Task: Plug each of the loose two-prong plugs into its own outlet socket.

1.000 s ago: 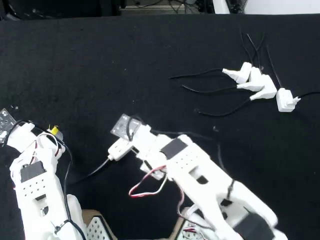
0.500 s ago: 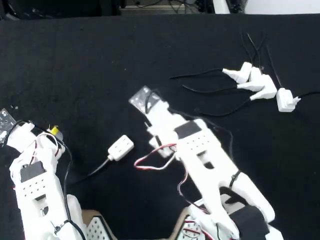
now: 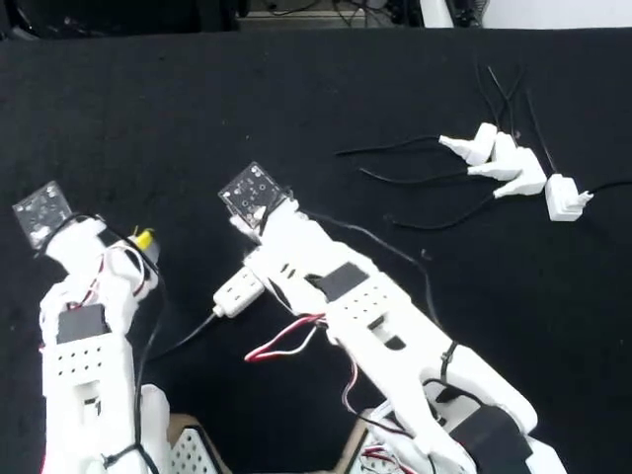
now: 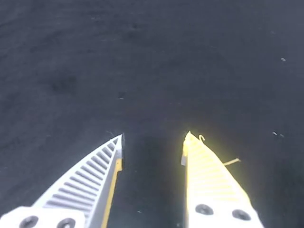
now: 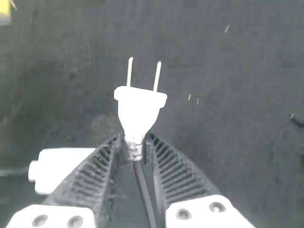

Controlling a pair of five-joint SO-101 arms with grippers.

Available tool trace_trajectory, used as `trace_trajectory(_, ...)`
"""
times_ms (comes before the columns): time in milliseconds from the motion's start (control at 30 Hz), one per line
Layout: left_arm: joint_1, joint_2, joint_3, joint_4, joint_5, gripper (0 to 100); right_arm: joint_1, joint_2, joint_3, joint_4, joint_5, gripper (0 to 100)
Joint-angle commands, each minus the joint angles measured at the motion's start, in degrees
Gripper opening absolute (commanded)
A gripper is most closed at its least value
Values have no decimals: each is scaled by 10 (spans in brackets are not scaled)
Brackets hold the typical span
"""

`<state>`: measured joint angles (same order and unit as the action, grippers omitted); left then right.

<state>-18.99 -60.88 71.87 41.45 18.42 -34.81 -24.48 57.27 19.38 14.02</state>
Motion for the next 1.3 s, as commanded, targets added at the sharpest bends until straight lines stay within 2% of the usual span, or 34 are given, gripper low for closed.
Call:
trace_trajectory(0, 32, -86, -15, 13, -1, 210, -13, -30, -1, -40, -4, 11)
trace_trajectory(200, 44, -324, 60, 51, -3, 210, -73, -30, 3, -38, -1, 11)
trace_trajectory(333, 45, -451, 102, 90, -36, 210, -98, -35, 17, -42, 0, 11)
trace_trajectory(467, 73, -411, 82, 99, -35, 210, -114, -35, 22, -42, 0, 11)
trace_trajectory(633, 116, -425, 83, 100, -40, 210, -120, -35, 23, -42, 1, 11)
trace_trajectory(833, 134, -436, 124, 94, -138, 210, -127, -36, 23, -39, 1, 11)
trace_trajectory(1000, 130, -436, 169, 54, -172, 210, -127, -44, 24, -37, 1, 11)
trace_trajectory(1267, 129, -436, 185, 47, -185, 210, -126, -220, 60, 44, 1, 11)
